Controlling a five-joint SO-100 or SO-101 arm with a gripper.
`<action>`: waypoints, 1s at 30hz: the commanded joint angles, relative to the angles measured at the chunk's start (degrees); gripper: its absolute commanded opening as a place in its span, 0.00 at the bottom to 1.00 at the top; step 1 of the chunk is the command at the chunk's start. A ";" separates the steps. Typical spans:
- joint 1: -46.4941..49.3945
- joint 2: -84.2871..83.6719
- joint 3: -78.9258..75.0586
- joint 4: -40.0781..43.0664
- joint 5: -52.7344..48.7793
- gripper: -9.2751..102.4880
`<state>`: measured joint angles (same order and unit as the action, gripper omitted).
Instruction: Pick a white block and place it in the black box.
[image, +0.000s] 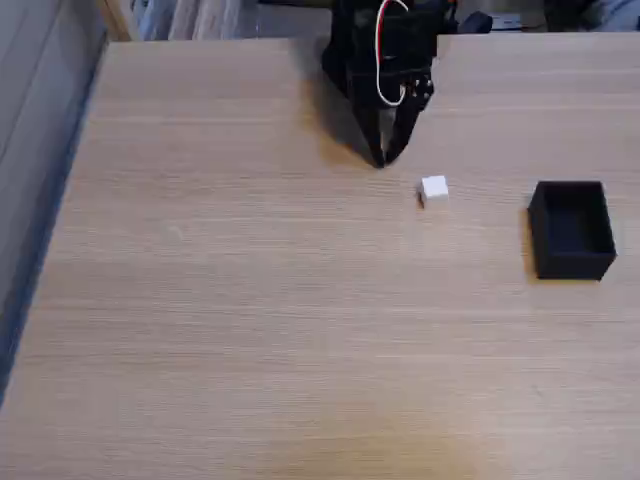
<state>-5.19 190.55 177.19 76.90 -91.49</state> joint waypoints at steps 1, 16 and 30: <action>-1.85 0.35 0.88 0.26 0.53 0.08; -1.23 0.35 0.88 0.26 0.53 0.08; 1.14 0.35 0.88 0.26 -0.79 0.08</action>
<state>-4.31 190.55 177.19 76.90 -91.67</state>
